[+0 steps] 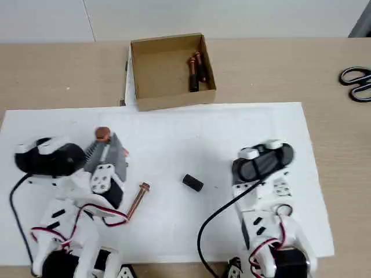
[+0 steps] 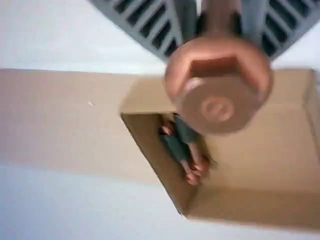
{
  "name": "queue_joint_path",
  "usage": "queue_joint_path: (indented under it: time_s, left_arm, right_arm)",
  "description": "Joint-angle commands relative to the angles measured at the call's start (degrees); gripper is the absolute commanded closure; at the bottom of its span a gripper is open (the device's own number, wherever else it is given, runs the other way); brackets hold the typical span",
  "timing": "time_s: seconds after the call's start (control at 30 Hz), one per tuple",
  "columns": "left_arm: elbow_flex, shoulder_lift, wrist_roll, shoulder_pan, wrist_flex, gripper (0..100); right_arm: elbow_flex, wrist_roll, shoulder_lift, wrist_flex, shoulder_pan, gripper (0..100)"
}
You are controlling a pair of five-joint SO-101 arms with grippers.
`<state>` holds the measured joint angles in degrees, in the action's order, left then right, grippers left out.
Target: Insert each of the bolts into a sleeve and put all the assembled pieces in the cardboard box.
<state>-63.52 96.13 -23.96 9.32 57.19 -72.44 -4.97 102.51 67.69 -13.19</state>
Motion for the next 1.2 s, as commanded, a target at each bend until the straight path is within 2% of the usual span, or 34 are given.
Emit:
queue_joint_path:
  time_s: [0.0, 0.13, 0.3, 0.47, 0.57, 0.77, 0.93, 1.17]
  left_arm:
    - [-0.7, 1.4, -3.8, 2.5, -2.4, 99]
    - [-2.8, 1.5, -4.5, 4.8, -5.9, 99]
    - [-4.7, 1.8, -4.7, 11.0, -8.5, 99]
    - [-4.7, 1.8, -4.7, 16.3, -8.8, 99]
    - [-4.7, 1.8, -4.7, 18.5, -8.8, 99]
    - [-4.5, 1.8, -4.7, 20.6, -8.8, 99]
    - [-4.4, 1.8, -4.7, 20.6, -8.8, 99]
    - [-4.4, 1.7, -4.7, 20.6, -8.5, 99]
  right_arm:
    - [-1.8, 4.8, 0.4, -1.8, -6.5, 99.6]
    - [-2.5, 6.3, 0.3, -3.4, -14.1, 99.6]
    - [-3.7, 6.2, -0.1, -3.8, -24.0, 99.5]
    - [-4.6, 4.0, -0.1, -3.8, -30.6, 99.5]
    - [-4.5, 1.3, 0.3, -3.8, -31.8, 99.5]
    - [-3.1, 1.4, 0.3, -4.3, -31.8, 99.5]
    - [-3.3, 1.2, 0.3, -9.2, -31.7, 99.5]
    - [-3.3, 1.1, 0.3, -9.1, -31.5, 99.5]
